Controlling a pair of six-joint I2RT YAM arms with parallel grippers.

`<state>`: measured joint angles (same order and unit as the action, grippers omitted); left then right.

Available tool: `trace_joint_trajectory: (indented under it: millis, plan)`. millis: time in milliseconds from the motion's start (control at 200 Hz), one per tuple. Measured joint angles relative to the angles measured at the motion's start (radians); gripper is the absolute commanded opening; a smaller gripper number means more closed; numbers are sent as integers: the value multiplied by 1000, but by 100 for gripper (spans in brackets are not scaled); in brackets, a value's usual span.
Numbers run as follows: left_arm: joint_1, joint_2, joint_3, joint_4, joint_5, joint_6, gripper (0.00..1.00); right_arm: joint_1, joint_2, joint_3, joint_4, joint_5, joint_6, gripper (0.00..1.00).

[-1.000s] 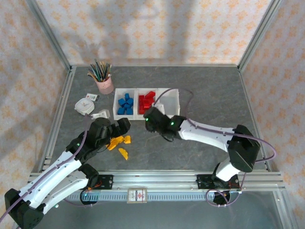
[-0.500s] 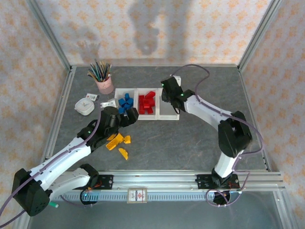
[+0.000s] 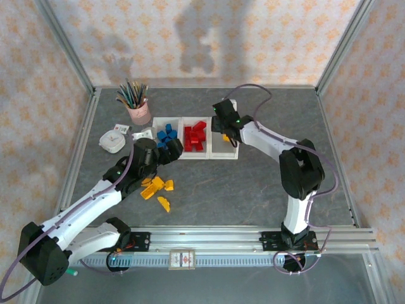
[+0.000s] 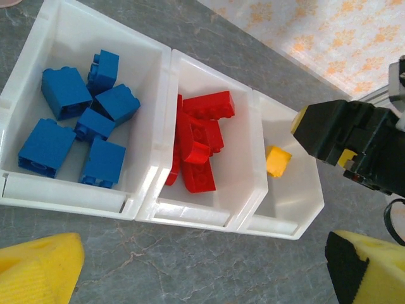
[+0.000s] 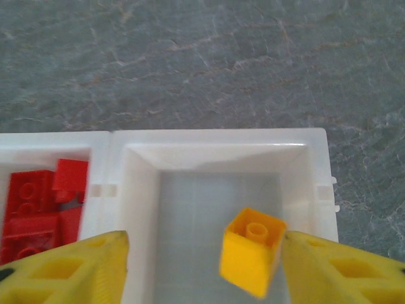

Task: Sort the legos into containers by color
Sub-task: Place the lego in the container, then pick up the lego from the bottom-center of the table.

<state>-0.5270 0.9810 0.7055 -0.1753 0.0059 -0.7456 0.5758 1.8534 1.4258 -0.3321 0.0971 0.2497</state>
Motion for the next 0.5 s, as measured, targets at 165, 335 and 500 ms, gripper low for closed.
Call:
trace_joint_trajectory:
  millis: [165, 335, 500]
  plan:
    - [9, -51, 0, -16, 8, 14, 99, 38, -121, -63, 8, -13, -7, 72]
    - [15, -127, -2, -83, 6, 14, 99, 154, -229, -170, 10, -19, -12, 75]
    - [19, -203, -15, -172, -17, 11, 99, 288, -237, -232, 7, -31, -21, 77]
